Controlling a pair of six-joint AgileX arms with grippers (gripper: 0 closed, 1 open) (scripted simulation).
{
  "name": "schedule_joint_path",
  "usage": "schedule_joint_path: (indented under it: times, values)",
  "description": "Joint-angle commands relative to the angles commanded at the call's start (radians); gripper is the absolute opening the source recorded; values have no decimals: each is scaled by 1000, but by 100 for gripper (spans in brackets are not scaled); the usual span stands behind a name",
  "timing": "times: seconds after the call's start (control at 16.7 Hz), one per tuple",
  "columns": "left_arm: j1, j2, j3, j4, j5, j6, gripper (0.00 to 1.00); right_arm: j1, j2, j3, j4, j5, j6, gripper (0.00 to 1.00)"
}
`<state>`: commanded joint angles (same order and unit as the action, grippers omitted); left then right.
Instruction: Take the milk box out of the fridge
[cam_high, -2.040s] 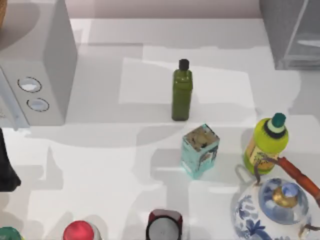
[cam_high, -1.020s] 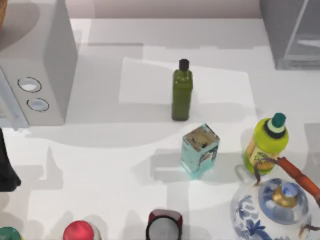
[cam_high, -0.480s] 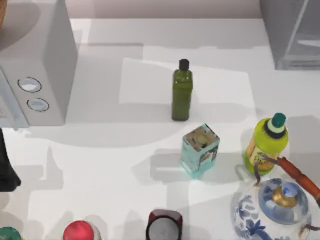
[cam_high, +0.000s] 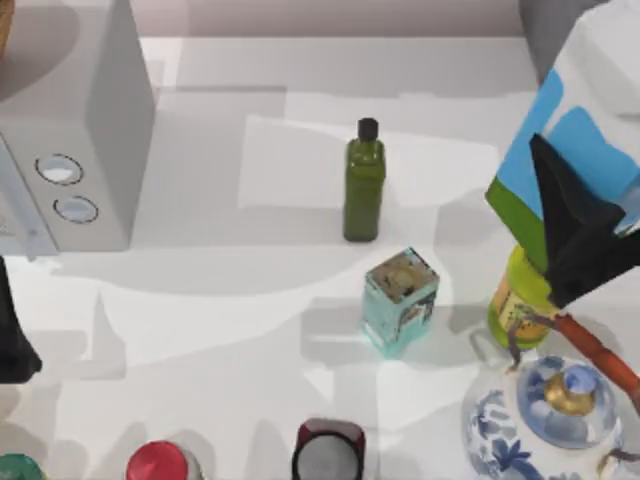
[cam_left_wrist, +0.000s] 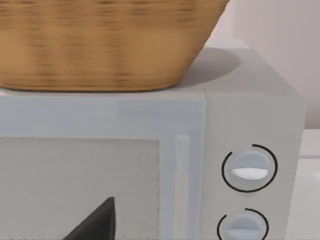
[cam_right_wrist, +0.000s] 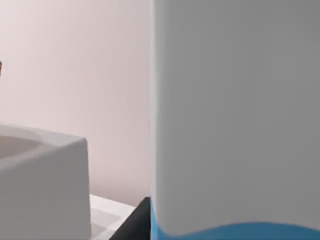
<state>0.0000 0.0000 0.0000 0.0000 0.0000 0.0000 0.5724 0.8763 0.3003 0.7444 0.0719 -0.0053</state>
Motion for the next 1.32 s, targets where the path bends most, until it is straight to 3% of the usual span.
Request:
schedule_joint_path:
  times: [0.3, 0.6, 1.32]
  values:
    - [0, 0, 0, 0, 0, 0, 100, 261, 541, 113, 335, 79, 33, 0]
    - [0, 0, 0, 0, 0, 0, 100, 400, 889, 195, 546, 152, 32, 0]
    - [0, 0, 0, 0, 0, 0, 100, 411, 1054, 266, 599, 170, 18, 0]
